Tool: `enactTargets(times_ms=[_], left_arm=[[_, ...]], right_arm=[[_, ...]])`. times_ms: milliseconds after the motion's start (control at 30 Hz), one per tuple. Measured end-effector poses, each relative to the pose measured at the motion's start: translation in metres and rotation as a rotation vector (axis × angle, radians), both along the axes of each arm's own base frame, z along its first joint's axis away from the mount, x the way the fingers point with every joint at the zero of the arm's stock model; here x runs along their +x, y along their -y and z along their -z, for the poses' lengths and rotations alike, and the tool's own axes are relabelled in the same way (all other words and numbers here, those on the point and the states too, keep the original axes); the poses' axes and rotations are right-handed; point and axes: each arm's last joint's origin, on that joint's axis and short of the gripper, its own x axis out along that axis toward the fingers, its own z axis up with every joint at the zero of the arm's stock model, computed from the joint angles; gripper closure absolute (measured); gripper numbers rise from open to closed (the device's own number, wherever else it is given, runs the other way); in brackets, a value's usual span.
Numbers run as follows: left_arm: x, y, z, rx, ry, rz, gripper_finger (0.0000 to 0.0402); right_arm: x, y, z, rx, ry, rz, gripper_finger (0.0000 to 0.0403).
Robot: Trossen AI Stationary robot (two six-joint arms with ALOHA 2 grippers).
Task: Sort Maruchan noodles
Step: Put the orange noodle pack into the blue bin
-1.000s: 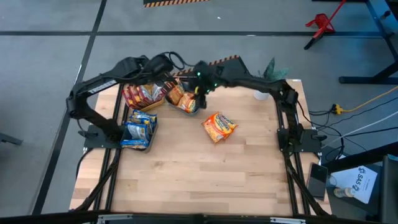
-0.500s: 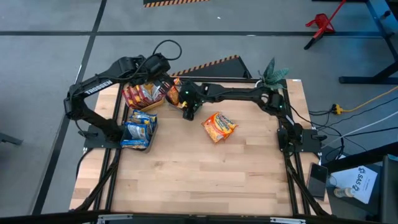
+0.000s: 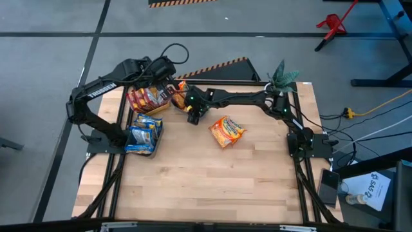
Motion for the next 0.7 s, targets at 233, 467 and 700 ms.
enactTargets(times_ms=[233, 467, 700], left_arm=[[0.000, -0.001, 0.000, 0.005, -0.026, 0.029, 0.0310], [0.000, -0.001, 0.000, 0.004, -0.025, 0.030, 0.0310], [0.000, -0.001, 0.000, 0.005, -0.029, 0.034, 0.0310]], right_arm=[[0.000, -0.001, 0.009, -0.031, -0.047, 0.040, 0.0221], [-0.003, -0.001, 0.011, -0.063, -0.088, 0.068, 0.0254], [-0.004, -0.001, 0.010, -0.048, -0.095, 0.091, 0.0392]])
